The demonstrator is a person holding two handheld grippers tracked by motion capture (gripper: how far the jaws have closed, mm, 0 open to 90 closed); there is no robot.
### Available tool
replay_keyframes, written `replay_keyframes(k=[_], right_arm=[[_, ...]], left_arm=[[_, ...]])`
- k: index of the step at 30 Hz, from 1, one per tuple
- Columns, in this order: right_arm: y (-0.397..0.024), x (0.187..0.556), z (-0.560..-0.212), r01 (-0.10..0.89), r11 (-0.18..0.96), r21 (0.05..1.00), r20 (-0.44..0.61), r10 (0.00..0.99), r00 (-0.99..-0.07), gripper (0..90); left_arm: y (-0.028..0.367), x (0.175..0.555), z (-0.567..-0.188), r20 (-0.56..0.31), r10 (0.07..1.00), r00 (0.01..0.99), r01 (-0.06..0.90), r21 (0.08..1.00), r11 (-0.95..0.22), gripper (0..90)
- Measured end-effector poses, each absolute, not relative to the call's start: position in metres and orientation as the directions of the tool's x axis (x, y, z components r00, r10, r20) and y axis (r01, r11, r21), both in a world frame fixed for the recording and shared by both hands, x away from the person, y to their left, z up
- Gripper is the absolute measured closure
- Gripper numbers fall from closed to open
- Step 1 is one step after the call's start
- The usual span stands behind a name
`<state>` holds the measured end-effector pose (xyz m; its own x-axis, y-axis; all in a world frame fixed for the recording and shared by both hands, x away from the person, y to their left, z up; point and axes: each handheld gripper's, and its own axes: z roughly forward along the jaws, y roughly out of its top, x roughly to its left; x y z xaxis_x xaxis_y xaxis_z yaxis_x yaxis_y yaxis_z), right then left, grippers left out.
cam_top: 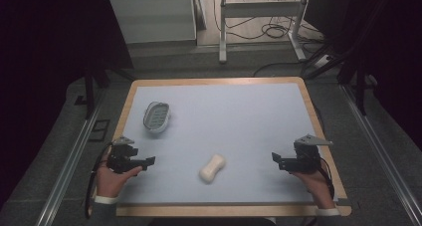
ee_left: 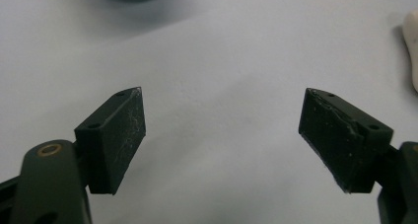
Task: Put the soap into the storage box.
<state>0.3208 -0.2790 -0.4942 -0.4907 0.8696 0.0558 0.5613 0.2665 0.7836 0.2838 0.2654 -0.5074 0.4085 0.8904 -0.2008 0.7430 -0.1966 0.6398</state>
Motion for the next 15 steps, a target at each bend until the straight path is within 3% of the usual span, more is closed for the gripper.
replay_keyframes(k=[15], right_arm=[[-0.25, 0.326, -0.499, 0.577, 0.286, 0.765, 0.021, 0.884, -0.466, 5.9]], left_arm=[[0.263, 0.282, -0.505, -0.2, 0.872, 0.446, 0.713, 0.668, -0.212, 15.7]])
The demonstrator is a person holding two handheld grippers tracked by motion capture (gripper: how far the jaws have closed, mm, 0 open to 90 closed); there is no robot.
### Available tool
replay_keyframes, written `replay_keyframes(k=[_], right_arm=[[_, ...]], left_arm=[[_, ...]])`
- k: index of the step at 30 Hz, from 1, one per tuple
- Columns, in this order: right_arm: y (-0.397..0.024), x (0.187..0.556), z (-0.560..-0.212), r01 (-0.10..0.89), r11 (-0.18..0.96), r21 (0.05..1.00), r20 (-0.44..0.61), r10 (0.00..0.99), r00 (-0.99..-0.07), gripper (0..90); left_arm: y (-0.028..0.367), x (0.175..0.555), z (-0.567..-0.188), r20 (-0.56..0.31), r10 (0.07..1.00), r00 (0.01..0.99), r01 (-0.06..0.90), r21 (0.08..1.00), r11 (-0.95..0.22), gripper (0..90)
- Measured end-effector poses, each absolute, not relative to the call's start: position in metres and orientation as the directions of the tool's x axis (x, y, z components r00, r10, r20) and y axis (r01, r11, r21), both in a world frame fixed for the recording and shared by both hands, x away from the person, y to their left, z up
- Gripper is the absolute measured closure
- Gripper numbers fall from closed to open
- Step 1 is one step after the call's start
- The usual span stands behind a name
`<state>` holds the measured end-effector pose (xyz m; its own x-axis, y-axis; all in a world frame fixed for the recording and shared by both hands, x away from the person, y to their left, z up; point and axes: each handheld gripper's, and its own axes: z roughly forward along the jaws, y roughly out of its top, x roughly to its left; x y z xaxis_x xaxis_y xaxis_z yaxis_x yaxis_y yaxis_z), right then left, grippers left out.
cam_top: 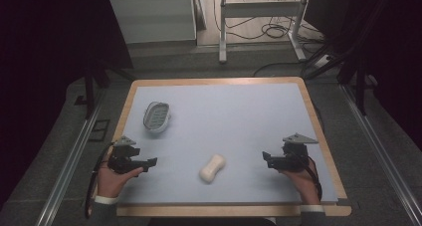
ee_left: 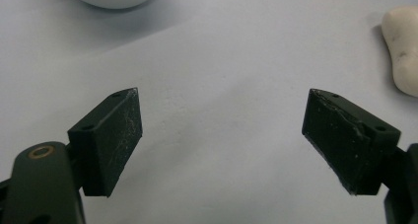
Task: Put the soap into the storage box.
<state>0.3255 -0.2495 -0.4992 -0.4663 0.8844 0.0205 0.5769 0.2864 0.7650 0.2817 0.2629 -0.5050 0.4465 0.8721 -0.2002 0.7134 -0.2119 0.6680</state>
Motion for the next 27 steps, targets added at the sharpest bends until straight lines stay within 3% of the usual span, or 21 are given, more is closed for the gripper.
replay_keyframes(k=[6, 15, 27], right_arm=[[-0.266, 0.323, -0.499, 0.563, 0.254, 0.787, 0.048, 0.883, -0.466, 7.3], [-0.281, 0.325, -0.492, 0.532, 0.235, 0.814, 0.058, 0.878, -0.475, 7.7], [-0.283, 0.33, -0.494, 0.547, 0.227, 0.806, 0.065, 0.884, -0.463, 7.6]], left_arm=[[0.256, 0.276, -0.498, -0.196, 0.854, 0.482, 0.695, 0.68, -0.236, 15.2], [0.245, 0.272, -0.483, -0.154, 0.905, 0.397, 0.756, 0.615, -0.226, 17.1], [0.227, 0.273, -0.459, -0.136, 0.871, 0.472, 0.719, 0.631, -0.291, 19.7]])
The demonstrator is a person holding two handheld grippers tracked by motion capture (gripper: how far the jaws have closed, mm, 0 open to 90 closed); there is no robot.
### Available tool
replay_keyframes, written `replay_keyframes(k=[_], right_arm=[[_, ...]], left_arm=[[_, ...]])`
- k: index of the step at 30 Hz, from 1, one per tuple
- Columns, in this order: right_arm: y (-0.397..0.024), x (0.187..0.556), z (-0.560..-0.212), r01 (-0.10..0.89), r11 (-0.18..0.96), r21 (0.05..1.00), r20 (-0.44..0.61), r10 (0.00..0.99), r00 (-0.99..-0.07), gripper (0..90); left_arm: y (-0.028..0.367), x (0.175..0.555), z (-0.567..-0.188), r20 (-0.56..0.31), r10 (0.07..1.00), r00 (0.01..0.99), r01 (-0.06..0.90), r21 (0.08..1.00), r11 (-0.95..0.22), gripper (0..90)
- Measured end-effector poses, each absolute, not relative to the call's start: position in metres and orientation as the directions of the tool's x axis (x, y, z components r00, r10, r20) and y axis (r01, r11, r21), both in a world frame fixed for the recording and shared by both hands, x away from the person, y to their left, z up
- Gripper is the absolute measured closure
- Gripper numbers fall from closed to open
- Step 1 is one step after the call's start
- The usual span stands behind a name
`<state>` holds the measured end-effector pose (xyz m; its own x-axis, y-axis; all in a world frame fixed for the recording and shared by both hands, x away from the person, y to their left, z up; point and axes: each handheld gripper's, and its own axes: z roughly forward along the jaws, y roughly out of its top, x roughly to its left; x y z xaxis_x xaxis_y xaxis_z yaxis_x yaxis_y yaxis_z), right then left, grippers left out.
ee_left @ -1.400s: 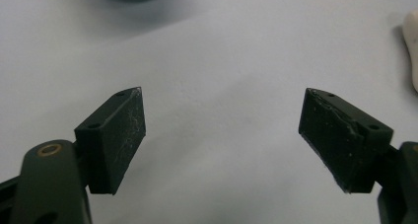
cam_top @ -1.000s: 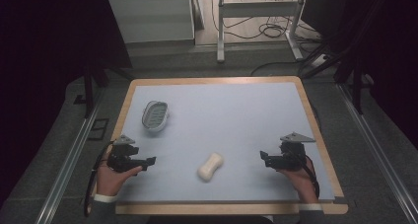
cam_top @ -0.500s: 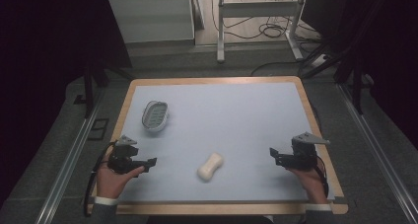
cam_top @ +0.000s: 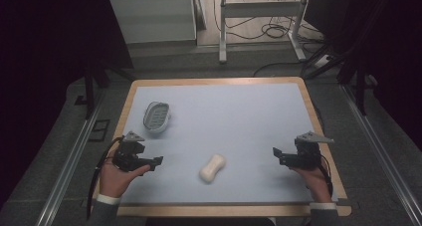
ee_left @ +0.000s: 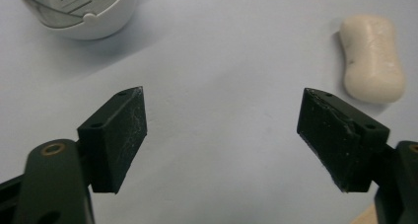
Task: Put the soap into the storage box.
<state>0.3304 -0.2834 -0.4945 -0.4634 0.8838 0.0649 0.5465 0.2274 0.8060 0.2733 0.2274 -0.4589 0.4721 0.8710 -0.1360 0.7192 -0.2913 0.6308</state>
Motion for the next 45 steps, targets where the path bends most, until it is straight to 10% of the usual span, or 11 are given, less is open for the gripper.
replay_keyframes(k=[45], right_arm=[[-0.288, 0.329, -0.499, 0.558, 0.24, 0.795, 0.044, 0.894, -0.447, 7.6]], left_arm=[[0.114, 0.304, -0.457, -0.108, 0.762, 0.638, 0.674, 0.557, -0.485, 19.5]])
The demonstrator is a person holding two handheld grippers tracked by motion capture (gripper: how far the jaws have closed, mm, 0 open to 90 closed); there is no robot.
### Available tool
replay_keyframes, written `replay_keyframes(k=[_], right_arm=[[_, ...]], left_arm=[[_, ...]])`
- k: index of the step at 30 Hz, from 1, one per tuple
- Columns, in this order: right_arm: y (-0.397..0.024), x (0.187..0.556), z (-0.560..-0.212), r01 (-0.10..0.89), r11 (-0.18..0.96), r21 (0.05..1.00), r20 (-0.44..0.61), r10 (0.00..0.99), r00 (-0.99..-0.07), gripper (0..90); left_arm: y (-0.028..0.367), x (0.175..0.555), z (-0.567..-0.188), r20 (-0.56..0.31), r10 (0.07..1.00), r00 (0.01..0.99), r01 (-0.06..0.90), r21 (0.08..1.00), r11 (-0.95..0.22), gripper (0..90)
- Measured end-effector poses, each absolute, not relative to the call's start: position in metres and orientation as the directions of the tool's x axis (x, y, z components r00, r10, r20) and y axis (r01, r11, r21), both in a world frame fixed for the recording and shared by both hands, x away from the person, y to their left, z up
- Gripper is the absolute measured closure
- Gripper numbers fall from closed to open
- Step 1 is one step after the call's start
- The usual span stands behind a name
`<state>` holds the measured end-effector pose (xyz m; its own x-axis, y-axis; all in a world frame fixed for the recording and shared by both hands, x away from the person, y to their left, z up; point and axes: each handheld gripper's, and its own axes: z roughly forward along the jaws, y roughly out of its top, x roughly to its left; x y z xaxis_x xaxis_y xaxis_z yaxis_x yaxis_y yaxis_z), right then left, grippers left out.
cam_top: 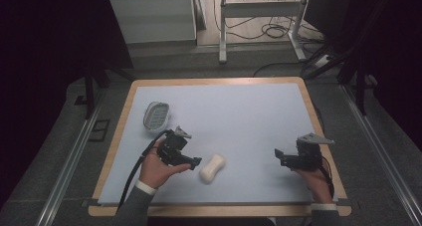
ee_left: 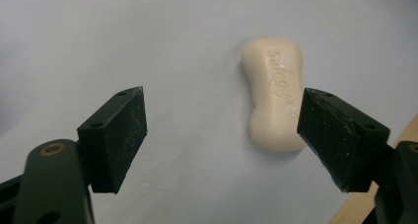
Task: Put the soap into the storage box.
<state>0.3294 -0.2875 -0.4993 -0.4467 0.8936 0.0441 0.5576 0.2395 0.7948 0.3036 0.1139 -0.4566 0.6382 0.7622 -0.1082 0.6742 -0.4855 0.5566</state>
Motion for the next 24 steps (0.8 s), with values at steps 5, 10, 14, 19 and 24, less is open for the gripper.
replay_keyframes(k=[5, 10, 14, 19, 24], right_arm=[[-0.288, 0.33, -0.5, 0.561, 0.242, 0.792, 0.041, 0.895, -0.443, 7.6], [-0.289, 0.33, -0.5, 0.564, 0.239, 0.791, 0.041, 0.898, -0.438, 7.6], [-0.288, 0.33, -0.501, 0.563, 0.241, 0.79, 0.038, 0.898, -0.438, 7.6], [-0.288, 0.331, -0.502, 0.566, 0.245, 0.787, 0.034, 0.9, -0.436, 7.7], [-0.289, 0.331, -0.502, 0.568, 0.24, 0.787, 0.034, 0.903, -0.428, 7.6]], left_arm=[[0.103, 0.305, -0.462, -0.114, 0.751, 0.651, 0.674, 0.541, -0.502, 19.8], [0.094, 0.307, -0.468, -0.123, 0.74, 0.661, 0.68, 0.516, -0.521, 19.6], [0.086, 0.309, -0.472, -0.13, 0.729, 0.672, 0.68, 0.497, -0.539, 19.3], [0.076, 0.312, -0.477, -0.13, 0.723, 0.678, 0.681, 0.482, -0.552, 19.4], [0.067, 0.315, -0.483, -0.131, 0.714, 0.688, 0.68, 0.461, -0.57, 19.7]])
